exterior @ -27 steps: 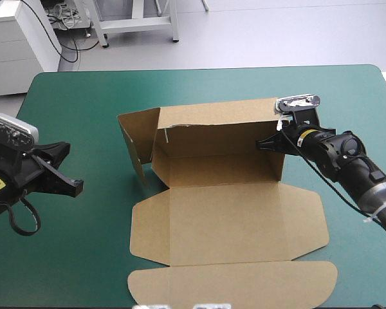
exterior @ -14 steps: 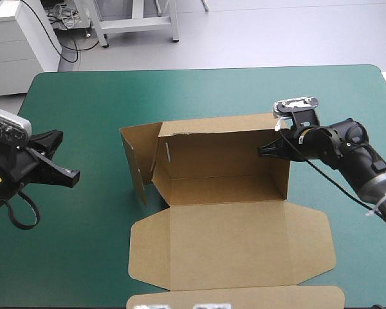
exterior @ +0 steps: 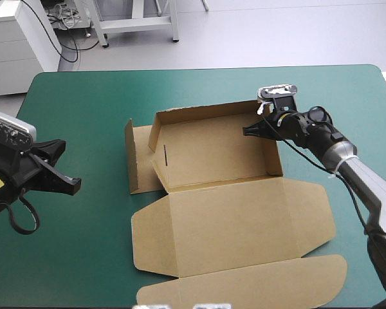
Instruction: Fold the box
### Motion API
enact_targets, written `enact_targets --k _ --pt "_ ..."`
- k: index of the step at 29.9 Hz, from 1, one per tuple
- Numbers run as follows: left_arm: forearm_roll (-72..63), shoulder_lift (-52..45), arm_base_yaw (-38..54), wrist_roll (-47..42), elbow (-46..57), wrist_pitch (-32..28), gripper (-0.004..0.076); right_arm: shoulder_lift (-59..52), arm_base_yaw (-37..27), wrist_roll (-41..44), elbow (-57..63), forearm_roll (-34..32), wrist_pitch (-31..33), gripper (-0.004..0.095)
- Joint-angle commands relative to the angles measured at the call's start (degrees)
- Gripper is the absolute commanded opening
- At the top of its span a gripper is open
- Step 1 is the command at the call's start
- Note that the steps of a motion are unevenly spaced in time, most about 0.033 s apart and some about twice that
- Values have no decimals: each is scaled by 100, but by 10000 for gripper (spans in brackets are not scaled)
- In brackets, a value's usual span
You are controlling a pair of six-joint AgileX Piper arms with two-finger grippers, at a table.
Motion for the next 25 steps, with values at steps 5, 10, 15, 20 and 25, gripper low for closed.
enact_targets --k 5,10,15,20,25 --pt "-101 -15 3 -2 -156 -138 -8 342 37 -89 -502 303 130 60" --pt "-138 -15 3 -2 -156 10 -8 355 37 -119 -511 281 184 338" --pt "-138 -15 3 -2 -156 180 -8 269 37 -219 -666 248 749 725" --pt "-138 -15 3 -2 -156 188 -8 -2 37 -578 -1338 248 1910 773" --pt "-138 -15 3 -2 -156 243 -8 -325 37 -986 -2062 248 3216 763"
